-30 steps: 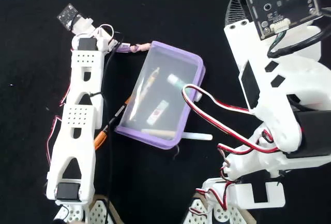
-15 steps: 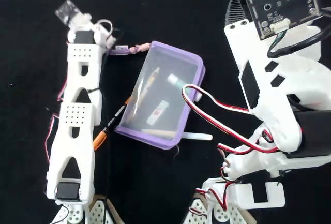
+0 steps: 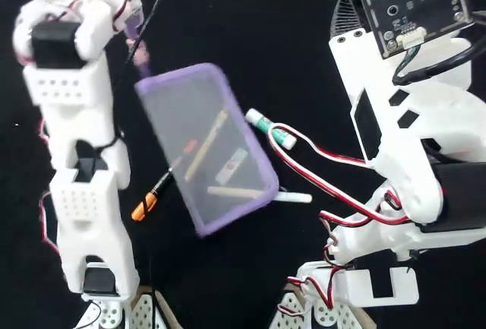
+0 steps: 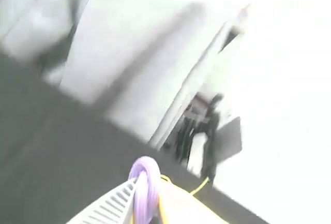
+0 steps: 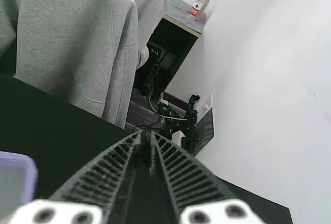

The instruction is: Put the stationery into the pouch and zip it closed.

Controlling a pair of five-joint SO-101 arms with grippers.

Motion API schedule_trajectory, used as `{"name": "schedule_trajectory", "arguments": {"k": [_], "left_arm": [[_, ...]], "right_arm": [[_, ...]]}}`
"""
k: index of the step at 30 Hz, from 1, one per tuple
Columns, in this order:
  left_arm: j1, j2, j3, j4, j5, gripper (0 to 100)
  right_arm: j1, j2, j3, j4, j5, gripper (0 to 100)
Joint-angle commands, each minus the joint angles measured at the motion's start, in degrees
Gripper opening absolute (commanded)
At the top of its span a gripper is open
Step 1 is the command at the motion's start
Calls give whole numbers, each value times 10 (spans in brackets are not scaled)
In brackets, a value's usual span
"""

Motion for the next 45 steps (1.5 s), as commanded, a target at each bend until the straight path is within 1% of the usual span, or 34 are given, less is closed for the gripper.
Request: {"name": "schedule_trajectory", "arguments": {"k": [1, 4, 8, 11, 14, 18, 21, 25, 27, 32, 35, 37, 39, 42, 43, 45], "left_arm": [[27, -113, -15, 9, -43, 29], [54, -165, -15, 5, -68, 29], [123, -224, -15, 4, -126, 29], [154, -272, -14, 4, -145, 29], [159, -313, -14, -20, -145, 29], [160, -360, -14, -76, -145, 29], [163, -383, -14, -100, -145, 29], [163, -391, -14, -99, -145, 29], [164, -391, -14, -99, -145, 29], [164, -390, -14, -98, -144, 29], [165, -392, -14, -98, -144, 29], [169, -395, -14, -77, -142, 29], [214, -396, -14, -38, -143, 29], [331, -394, -14, 41, -144, 29], [363, -395, -13, 51, -145, 29], [389, -397, -5, 43, -159, 29]], "right_arm": [[5, -17, -1, 16, 6, 15], [5, -37, 2, 16, 4, 15], [5, -82, 6, 17, 2, 15], [5, -126, 46, 17, 2, 15], [4, -175, 96, 14, 3, 15], [4, -250, 141, 15, 1, 15], [3, -313, 190, 16, -27, 15], [-1, -402, 287, 15, -94, 16], [-1, -449, 348, 14, -113, 16], [-2, -570, 516, 2, -119, 16], [-2, -651, 611, -28, -118, 16], [-2, -708, 678, -43, -118, 16], [-4, -762, 752, -55, -114, 16], [-51, -837, 872, -76, -113, 25], [-76, -859, 912, -82, -107, 45], [-133, -902, 991, -92, -88, 101]]}}
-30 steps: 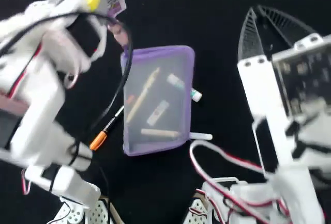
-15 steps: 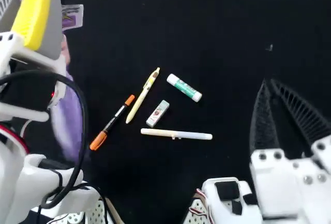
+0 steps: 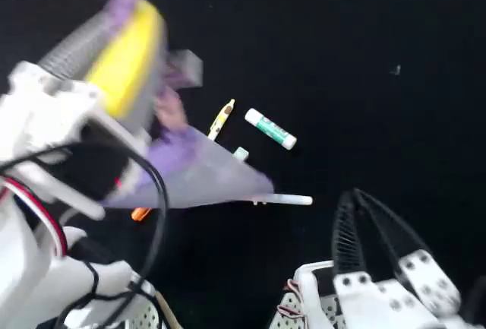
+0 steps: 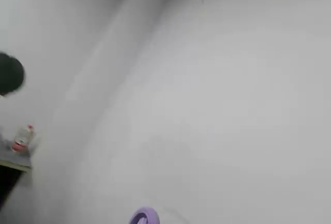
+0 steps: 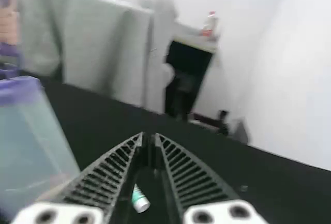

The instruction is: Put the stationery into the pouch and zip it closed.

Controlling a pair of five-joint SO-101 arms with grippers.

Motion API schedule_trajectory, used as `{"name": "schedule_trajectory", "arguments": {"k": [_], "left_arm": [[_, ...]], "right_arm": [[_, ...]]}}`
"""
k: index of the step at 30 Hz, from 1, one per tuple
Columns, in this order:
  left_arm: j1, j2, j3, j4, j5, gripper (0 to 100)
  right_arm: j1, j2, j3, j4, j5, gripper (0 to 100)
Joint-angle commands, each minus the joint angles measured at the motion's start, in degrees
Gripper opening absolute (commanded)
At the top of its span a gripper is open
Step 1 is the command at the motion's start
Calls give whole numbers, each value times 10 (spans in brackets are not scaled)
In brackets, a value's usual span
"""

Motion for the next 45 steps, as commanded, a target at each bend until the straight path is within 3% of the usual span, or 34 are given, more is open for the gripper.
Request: {"name": "schedule_trajectory", "arguments": {"k": [1, 6, 12, 15, 20, 24, 30, 40, 45], "left_arm": [[90, -7, -2, 15, -32, 29], [95, -7, 20, 19, -37, 29], [95, -7, 59, 19, -38, 29], [97, -7, 84, 19, -38, 29], [161, -7, 128, 19, -42, 29], [198, -6, 132, 18, -94, 29], [196, -3, 132, 16, -105, 29], [167, -1, 134, 15, -103, 29], [168, 0, 137, 15, -101, 29]], "right_arm": [[-115, -85, 184, -35, 33, 128], [-204, -161, 284, -33, 97, 211], [-251, -173, 321, -38, 101, 232], [-314, -171, 322, -40, 101, 257], [-408, -163, 322, -40, 105, 279], [-482, -149, 320, -33, 106, 279], [-619, -142, 314, 32, 148, 277], [-622, -142, 347, 7, 184, 275], [-621, -142, 400, -58, 178, 275]]}}
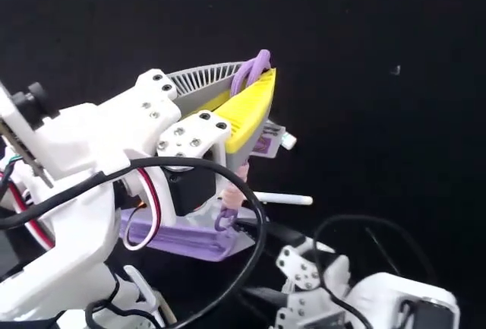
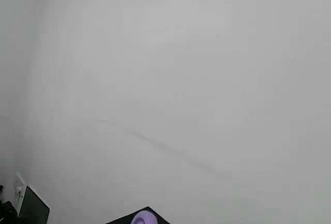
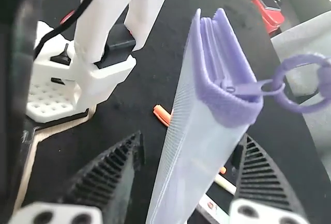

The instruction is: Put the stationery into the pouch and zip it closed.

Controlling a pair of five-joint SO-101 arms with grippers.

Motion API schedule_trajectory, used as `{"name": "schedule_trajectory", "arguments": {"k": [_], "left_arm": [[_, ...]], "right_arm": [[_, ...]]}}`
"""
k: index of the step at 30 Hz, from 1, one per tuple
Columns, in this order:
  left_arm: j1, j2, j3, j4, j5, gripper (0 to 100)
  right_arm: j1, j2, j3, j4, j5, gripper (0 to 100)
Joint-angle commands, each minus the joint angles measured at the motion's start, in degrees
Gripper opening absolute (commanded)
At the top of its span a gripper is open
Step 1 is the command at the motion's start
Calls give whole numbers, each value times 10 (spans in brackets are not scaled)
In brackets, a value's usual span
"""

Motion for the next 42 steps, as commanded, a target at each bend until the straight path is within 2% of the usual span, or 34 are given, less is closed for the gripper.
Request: {"name": "schedule_trajectory", "arguments": {"k": [1, 7, 13, 15, 20, 26, 30, 37, 42], "left_arm": [[-3, -2, 2, -2, -3, 29], [-2, -2, 3, -2, -3, 29], [-2, -2, 3, -2, -3, 29], [-2, -2, 3, -2, -3, 29], [-7, -2, 3, 1, -3, 29], [-15, -5, 3, 2, -7, 29], [-99, -6, 3, 2, -7, 29], [-313, -6, 3, 2, -7, 29], [-403, -4, 3, 2, -7, 29]], "right_arm": [[-7, 0, 37, -72, 1, 275], [-6, 0, 66, -141, -38, 275], [-6, 0, 68, -158, -40, 273], [-2, 0, 68, -156, -37, 233], [86, 0, 68, -159, -34, 8], [190, 0, 67, -153, -8, 10], [230, -1, 66, -138, -7, 10], [324, -1, 63, -131, 13, 10], [338, -1, 63, -123, 13, 10]]}}
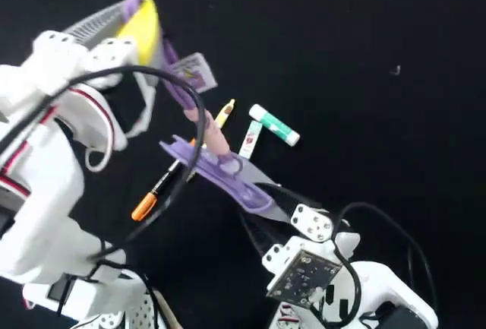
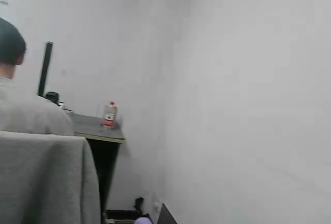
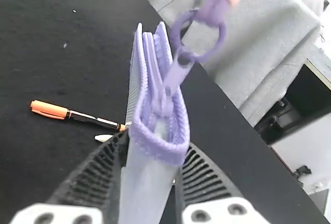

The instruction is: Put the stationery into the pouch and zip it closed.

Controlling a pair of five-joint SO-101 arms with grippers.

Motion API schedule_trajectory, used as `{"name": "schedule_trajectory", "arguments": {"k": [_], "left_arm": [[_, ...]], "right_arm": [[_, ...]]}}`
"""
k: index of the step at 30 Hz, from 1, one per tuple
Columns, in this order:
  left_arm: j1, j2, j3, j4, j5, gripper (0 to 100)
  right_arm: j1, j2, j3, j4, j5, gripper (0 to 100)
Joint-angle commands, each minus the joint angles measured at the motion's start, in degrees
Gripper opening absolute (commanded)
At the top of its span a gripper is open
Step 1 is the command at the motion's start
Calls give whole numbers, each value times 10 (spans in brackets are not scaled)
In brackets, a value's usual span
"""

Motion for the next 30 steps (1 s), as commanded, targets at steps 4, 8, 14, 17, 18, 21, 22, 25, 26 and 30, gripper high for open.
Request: {"name": "schedule_trajectory", "arguments": {"k": [4, 8, 14, 17, 18, 21, 22, 25, 26, 30], "left_arm": [[-147, -2, 24, 2, -19, 29], [-184, -2, 122, 2, -80, 29], [-218, -3, 296, -42, -108, 29], [-237, -4, 373, -112, -106, 29], [-243, -4, 399, -137, -106, 29], [-269, -4, 476, -212, -106, 29], [-277, -5, 502, -238, -106, 29], [-306, -8, 560, -312, -106, 29], [-317, -8, 574, -334, -106, 29], [-336, -7, 618, -393, -106, 29]], "right_arm": [[46, -5, -9, 33, 43, 10], [55, -6, -46, 63, 48, 10], [55, -6, -103, 105, 47, 10], [55, -6, -123, 113, 47, 10], [56, -6, -130, 118, 47, 10], [56, -6, -154, 135, 47, 10], [56, -6, -164, 141, 47, 10], [56, -6, -184, 152, 47, 10], [56, -6, -189, 153, 47, 10], [55, -6, -191, 155, 47, 10]]}}
